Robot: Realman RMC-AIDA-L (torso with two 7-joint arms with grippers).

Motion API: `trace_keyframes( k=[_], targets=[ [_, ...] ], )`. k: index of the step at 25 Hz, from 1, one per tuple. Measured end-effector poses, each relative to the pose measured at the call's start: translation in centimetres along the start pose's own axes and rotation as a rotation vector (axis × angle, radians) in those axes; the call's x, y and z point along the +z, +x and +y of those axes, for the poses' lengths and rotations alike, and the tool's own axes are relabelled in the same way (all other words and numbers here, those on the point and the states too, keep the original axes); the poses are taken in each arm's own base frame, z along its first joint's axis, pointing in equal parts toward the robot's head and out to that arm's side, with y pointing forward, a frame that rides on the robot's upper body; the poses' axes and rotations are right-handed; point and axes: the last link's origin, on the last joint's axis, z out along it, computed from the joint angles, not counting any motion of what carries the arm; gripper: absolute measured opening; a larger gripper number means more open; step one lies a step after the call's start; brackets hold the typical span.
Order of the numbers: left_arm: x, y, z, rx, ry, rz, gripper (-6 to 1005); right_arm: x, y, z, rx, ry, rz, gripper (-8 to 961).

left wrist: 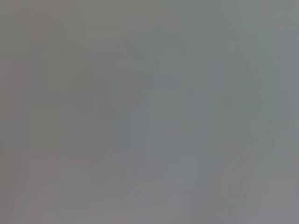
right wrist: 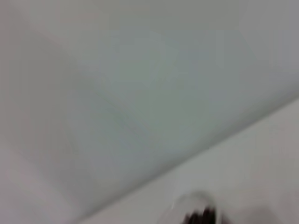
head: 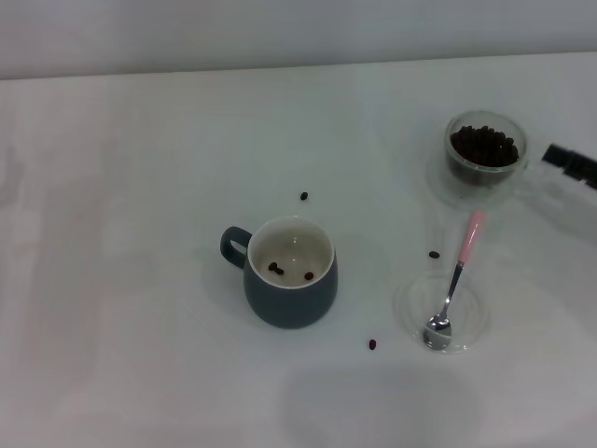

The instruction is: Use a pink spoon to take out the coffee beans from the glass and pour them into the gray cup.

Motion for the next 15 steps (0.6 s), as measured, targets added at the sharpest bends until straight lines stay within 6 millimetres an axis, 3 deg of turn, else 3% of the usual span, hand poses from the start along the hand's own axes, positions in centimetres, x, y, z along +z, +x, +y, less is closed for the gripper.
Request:
trace_keyframes(
  k=[6, 8, 9, 10, 15],
  targets=[
    [0.1, -0.2, -0.2, -0.005, 0.016, -0.014, 805, -0.6, -1.2, -0.2, -0.126, 0.056, -0.306, 788],
    [0.2, -0.3, -0.2, -0.005, 0.017, -0.023, 805, -0.3, -1.2, 0.0, -0.245, 0.096, -0.416, 785],
    [0.2, -0.3, -0.2, -0.006, 0.019, -0.025, 805, 0.3, -1.3, 0.3, -0.384, 0.157, -0.513, 784],
    [0.3, -0.3, -0.2, -0.006, 0.021, -0.027, 805, 0.3, -1.3, 0.3, -0.384, 0.157, -0.513, 785],
    [0.3, -0.5, -0.4, -0.01, 0.033, -0.038, 804, 2.5, -1.1, 1.5, -0.736, 0.336, -0.607, 791]
  ],
)
